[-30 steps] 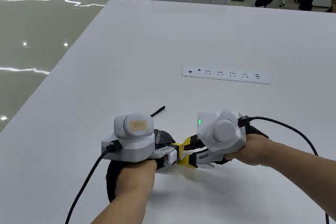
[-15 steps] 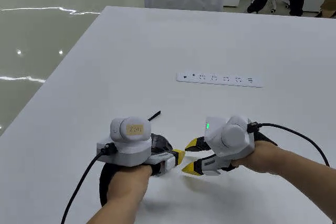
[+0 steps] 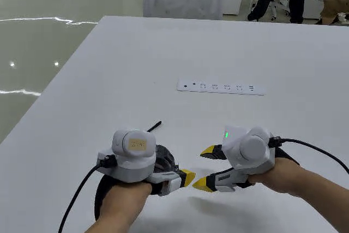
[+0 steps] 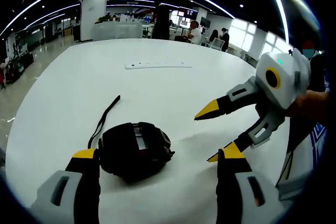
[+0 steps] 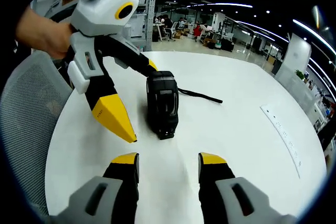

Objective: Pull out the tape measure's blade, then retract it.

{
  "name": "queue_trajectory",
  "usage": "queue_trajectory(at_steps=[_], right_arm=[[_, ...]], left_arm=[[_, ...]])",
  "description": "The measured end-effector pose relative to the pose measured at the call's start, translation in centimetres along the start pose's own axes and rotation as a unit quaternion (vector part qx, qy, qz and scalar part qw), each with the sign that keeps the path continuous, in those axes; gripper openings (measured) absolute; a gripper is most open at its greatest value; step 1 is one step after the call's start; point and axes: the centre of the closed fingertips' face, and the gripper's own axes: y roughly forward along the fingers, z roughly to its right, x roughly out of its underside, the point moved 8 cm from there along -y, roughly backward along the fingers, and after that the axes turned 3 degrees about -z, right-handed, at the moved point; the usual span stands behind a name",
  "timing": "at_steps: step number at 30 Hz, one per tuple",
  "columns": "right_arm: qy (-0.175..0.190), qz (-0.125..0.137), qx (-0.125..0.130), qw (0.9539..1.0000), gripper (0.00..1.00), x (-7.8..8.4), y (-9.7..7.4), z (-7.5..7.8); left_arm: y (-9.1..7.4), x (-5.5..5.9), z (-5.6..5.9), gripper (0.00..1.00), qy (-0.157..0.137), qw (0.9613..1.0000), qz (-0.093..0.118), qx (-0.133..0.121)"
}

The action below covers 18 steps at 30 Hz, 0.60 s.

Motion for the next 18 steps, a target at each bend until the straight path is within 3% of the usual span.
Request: queue_trajectory(at_steps=[7,18], right_arm=[[0.030,-0.006,0.019,0.9994,0.54,0.6,-1.7,-0.3],[0.066,0.009,0.042,0.9969,0.64,0.8,-4.3,-1.3]], left_arm=[[-0.6,0.1,0.0,0.97,0.028,0.9991,-0.005,0.032],[-1.7,0.5,0.3,0.99,0.065,0.9959,-0.002,0.064]])
